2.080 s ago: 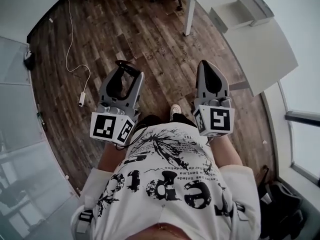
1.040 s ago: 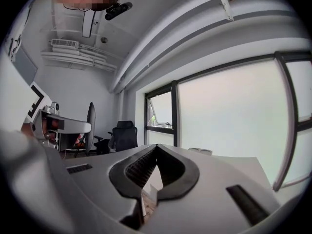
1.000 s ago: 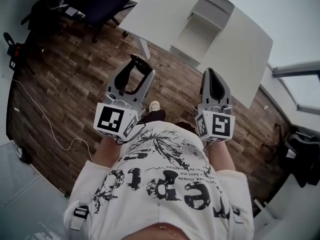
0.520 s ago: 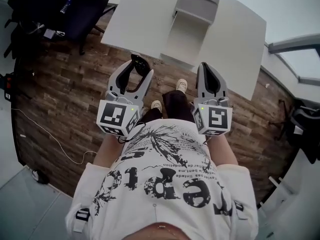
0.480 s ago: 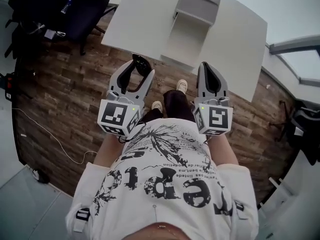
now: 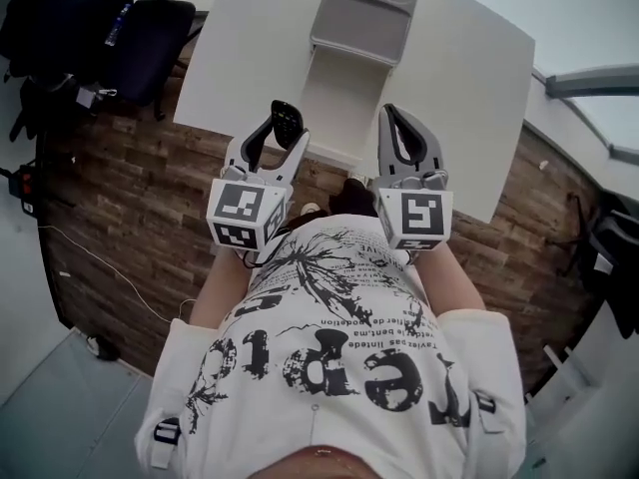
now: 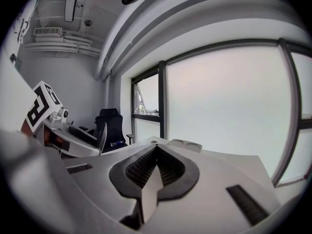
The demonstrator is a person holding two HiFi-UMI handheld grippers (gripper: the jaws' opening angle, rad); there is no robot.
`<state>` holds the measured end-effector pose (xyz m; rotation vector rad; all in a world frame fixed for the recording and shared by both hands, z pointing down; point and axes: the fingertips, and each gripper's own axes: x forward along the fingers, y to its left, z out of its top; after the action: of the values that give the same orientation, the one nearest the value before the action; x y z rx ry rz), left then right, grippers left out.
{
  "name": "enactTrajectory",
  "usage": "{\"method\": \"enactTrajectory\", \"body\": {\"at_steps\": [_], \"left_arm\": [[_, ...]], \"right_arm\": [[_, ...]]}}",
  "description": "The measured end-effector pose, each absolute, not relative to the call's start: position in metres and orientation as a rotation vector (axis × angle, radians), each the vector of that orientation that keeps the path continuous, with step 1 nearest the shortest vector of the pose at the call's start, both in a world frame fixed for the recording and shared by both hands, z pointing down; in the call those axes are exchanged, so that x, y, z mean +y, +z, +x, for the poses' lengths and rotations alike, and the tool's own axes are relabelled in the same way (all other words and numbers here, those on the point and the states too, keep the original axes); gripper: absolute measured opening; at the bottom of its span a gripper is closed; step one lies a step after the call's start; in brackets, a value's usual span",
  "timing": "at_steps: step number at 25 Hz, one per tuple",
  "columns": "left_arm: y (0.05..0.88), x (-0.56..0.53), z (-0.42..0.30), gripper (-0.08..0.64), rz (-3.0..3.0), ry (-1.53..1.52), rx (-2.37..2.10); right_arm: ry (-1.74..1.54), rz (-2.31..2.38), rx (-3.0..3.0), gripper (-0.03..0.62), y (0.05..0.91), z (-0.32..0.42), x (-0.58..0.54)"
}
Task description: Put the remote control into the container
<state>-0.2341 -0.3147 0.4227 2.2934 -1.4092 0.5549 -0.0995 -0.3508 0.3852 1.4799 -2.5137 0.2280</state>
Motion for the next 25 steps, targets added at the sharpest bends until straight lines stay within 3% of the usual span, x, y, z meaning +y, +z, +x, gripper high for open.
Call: {"method": "enactTrajectory", "body": {"at_steps": [10,25], "left_arm": [[0.5,-0.367,-0.163,0.235,2.179,0.782,-1.256],[0.595,-0.385,-0.146,0.235,1.964,1.1,-1.134]], "right_arm": [[0.352,1.479,-2.52,0.002,0.41,-0.041,-0.409],[0.635,1.369,-2.529,0.002,0.453,-0.021,-0.428]]}}
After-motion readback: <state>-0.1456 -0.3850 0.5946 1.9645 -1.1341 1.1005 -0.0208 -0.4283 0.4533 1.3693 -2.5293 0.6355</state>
